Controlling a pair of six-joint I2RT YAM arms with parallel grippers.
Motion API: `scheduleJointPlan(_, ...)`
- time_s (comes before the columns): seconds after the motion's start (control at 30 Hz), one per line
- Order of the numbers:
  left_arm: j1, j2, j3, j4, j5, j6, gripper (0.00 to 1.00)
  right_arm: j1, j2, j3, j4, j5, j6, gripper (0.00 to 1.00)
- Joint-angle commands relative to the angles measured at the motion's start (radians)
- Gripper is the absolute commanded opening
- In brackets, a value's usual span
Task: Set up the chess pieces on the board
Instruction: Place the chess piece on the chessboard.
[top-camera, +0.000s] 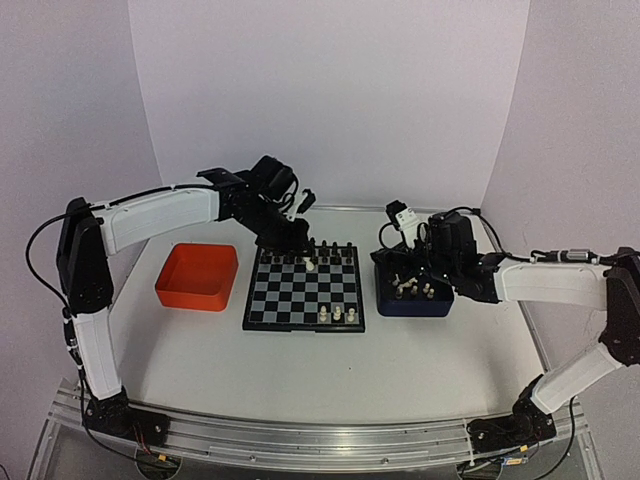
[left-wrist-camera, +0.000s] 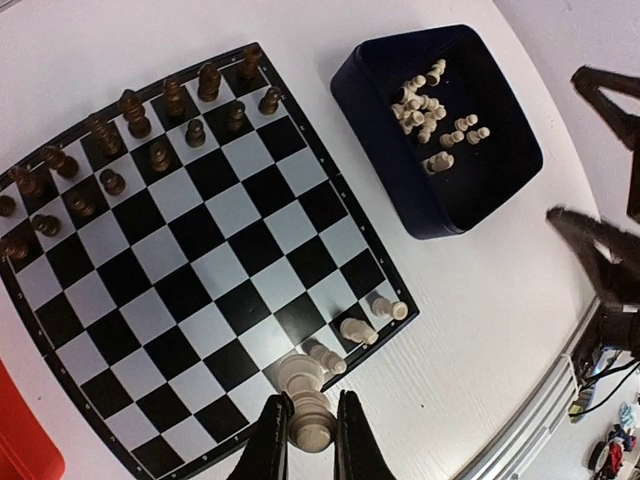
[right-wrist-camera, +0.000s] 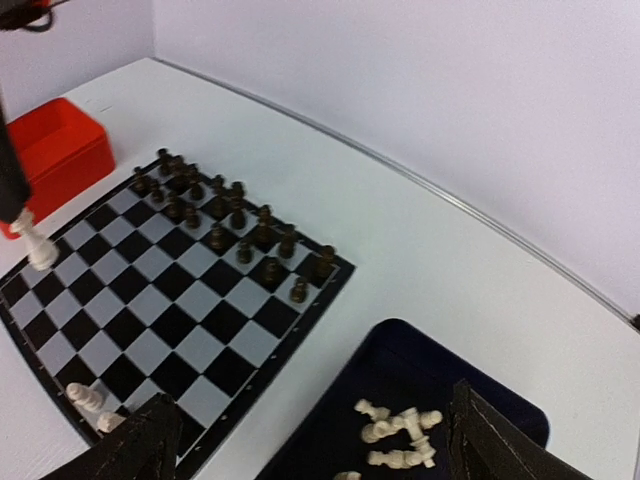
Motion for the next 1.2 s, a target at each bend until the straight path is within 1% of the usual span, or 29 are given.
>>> scheduleJointPlan(0.0,-0.060,-0.058,-0.057,-0.056,-0.173,0.020,0.00,-0.002,-0.034,0.006,0.019,0.232,0.055,0.89)
scheduleJointPlan(0.03,-0.077,-0.062,-0.073,-0.044,-0.196,0.027,0.00,-0.002,-0.032,0.007,0.019,0.239,0.059,0.89)
scheduleJointPlan(0.17,-0.110,-0.069,-0.117,-0.010,-0.159,0.030,0.00,-0.002,-0.037,0.006,0.011,0.227,0.081,0.90)
scheduleJointPlan(0.23,-0.116,-0.075,-0.136,-0.001,-0.168,0.015,0.00,-0.002,-0.044,0.002,0.007,0.225,0.087,0.90)
scheduleJointPlan(0.3,-0.132,-0.083,-0.174,0.042,-0.200,0.014,0.00,-0.002,-0.050,-0.005,0.007,0.227,0.088,0.90)
scheduleJointPlan(0.4,-0.165,-0.084,-0.215,0.108,-0.207,0.044,0.00,-0.002,-0.056,-0.008,0.002,0.227,0.091,0.90)
scheduleJointPlan(0.57,-0.175,-0.058,-0.219,0.127,-0.219,0.053,0.00,-0.002,-0.063,-0.012,-0.006,0.225,0.095,0.90)
scheduleJointPlan(0.7,-0.176,-0.046,-0.231,0.188,-0.218,0.061,0.00,-0.003,-0.077,-0.018,-0.011,0.224,0.093,0.90)
scheduleJointPlan(0.93,-0.175,0.012,-0.210,0.158,-0.225,0.062,0.00,-0.002,-0.105,-0.030,-0.021,0.228,0.087,0.90)
scheduleJointPlan(1.17,-0.175,0.041,-0.211,0.173,-0.218,0.063,0.00,-0.003,-0.102,-0.021,-0.031,0.234,0.068,0.90)
